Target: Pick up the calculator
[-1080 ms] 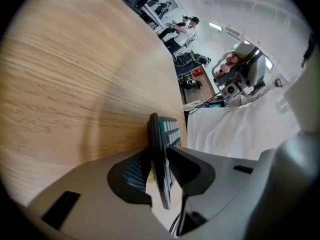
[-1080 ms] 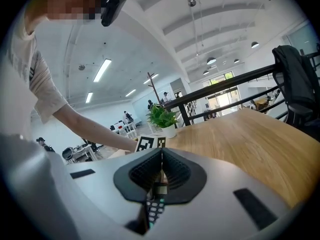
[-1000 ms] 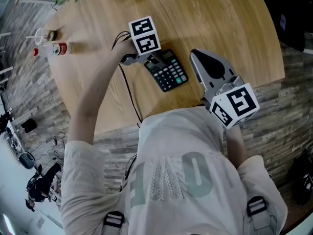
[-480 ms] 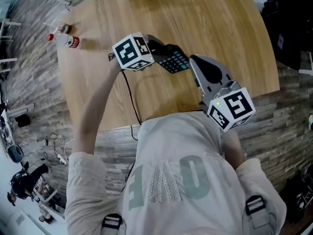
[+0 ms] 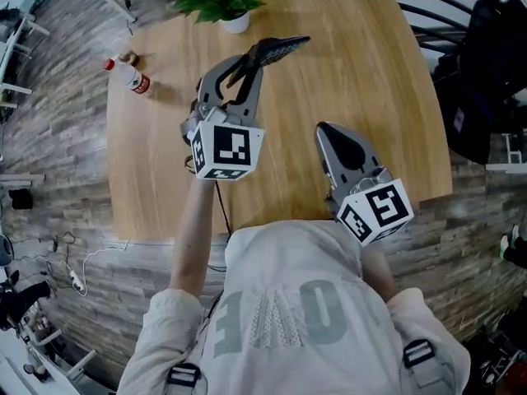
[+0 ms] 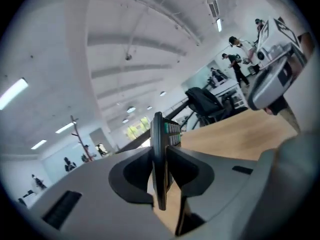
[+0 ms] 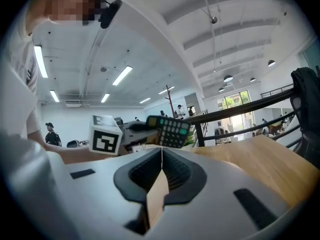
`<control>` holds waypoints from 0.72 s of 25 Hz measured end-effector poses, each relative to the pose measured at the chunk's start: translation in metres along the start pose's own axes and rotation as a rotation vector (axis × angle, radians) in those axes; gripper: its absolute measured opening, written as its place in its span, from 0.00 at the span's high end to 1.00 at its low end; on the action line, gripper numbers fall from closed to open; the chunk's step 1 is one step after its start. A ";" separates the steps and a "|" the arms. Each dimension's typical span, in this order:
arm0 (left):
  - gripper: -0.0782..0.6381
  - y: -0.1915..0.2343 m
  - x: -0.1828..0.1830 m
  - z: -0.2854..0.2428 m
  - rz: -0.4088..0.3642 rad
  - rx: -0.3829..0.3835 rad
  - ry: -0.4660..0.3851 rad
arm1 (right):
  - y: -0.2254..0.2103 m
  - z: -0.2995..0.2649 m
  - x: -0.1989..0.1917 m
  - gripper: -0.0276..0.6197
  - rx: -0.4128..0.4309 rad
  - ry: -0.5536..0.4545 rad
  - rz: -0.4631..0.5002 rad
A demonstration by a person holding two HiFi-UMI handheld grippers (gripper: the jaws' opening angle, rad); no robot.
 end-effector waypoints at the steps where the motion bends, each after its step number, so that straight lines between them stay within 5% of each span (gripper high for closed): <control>1: 0.75 0.005 0.007 0.013 -0.003 0.078 -0.026 | 0.001 -0.001 -0.001 0.93 -0.004 0.005 0.014; 6: 0.75 0.016 0.031 0.080 -0.067 0.398 -0.119 | 0.010 -0.003 -0.004 0.93 -0.013 0.012 0.038; 8: 0.75 0.011 0.030 0.103 -0.033 0.474 -0.136 | 0.013 -0.004 -0.002 0.93 -0.019 -0.003 0.028; 12: 0.75 -0.002 0.026 0.137 0.098 0.574 -0.226 | 0.016 -0.007 0.007 0.93 -0.039 -0.064 0.014; 18: 0.75 -0.007 0.029 0.149 0.100 0.611 -0.316 | 0.015 -0.008 0.022 0.93 -0.067 -0.161 0.049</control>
Point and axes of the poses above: the fingertips, and each gripper's own axes: z backward along the fingers, y to its left, x out of its top, the point moved 5 cm from there along z, backward along the fingers, and after that the axes turned 13 degrees about -x, right-handed, at the moved point
